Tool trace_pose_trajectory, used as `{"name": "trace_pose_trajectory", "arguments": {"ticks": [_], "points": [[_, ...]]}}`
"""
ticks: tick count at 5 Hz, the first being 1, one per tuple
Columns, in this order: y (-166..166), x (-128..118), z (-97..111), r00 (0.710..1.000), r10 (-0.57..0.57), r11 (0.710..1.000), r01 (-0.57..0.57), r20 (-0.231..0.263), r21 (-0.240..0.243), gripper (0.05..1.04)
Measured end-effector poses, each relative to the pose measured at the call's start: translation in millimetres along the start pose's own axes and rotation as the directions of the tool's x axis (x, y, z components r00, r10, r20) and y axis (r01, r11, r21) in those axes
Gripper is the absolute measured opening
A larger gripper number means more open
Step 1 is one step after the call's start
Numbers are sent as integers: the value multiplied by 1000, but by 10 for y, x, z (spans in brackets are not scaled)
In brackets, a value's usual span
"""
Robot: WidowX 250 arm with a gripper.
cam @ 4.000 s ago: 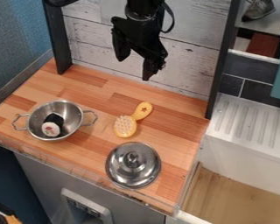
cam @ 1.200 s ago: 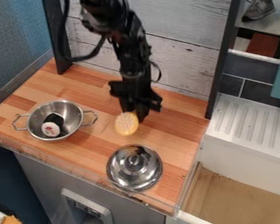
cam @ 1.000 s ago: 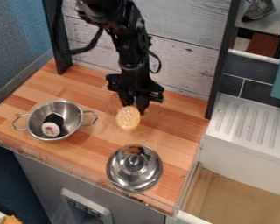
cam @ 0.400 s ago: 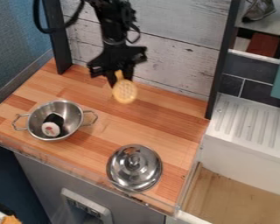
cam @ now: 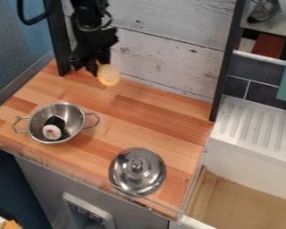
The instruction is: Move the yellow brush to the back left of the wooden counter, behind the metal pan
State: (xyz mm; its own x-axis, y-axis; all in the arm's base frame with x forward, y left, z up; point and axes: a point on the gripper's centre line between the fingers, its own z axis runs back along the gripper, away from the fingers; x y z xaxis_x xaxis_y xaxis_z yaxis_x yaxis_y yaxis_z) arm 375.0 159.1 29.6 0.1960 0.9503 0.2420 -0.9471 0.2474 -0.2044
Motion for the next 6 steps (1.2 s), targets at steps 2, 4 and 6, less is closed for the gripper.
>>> {"name": "trace_pose_trajectory", "arguments": {"ticks": [2, 4, 6], "points": [[130, 202, -344, 988, 152, 986, -151, 0, 68, 332], [252, 273, -641, 979, 203, 972, -199, -15, 122, 332], [241, 308, -665, 967, 255, 960, -256, 21, 111, 703]]}}
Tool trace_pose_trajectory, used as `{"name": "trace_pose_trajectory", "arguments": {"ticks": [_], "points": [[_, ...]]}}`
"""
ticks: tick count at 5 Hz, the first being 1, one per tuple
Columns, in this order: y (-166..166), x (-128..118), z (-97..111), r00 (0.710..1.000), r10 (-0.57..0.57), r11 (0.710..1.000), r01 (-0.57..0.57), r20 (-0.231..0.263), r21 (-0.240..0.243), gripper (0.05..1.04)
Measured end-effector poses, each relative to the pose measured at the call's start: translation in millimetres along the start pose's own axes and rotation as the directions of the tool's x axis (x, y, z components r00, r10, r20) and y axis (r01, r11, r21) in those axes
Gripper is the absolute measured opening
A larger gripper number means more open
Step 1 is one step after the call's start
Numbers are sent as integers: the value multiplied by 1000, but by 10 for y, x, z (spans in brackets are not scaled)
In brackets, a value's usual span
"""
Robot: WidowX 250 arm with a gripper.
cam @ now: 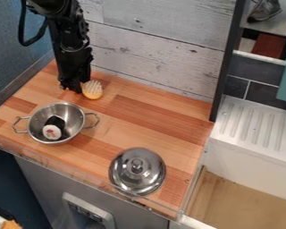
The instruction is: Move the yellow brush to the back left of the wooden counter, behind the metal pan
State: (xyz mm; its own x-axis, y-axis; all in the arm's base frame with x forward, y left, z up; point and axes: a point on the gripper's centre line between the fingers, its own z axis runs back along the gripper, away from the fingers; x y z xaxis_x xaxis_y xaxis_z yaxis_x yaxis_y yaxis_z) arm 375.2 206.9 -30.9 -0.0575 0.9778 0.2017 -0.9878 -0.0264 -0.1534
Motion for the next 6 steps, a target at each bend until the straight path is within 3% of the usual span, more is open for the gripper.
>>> {"name": "trace_pose_trajectory", "arguments": {"ticks": [1, 2, 3, 4, 5, 6], "points": [[5, -3, -2, 1000, -17, 1000, 17, -1, 1, 975], [32, -8, 0, 1000, -23, 1000, 23, -9, 18, 1010], [44, 58, 88, 1000, -10, 997, 9, 16, 74, 1004], [-31, 79, 359, 1000, 10, 1000, -10, 20, 25, 1001], [-41, 71, 595, 999, -8, 1000, 6, 49, 26, 1001], [-24, 79, 795, 979, -113, 982, 84, 171, 171, 1001]]}}
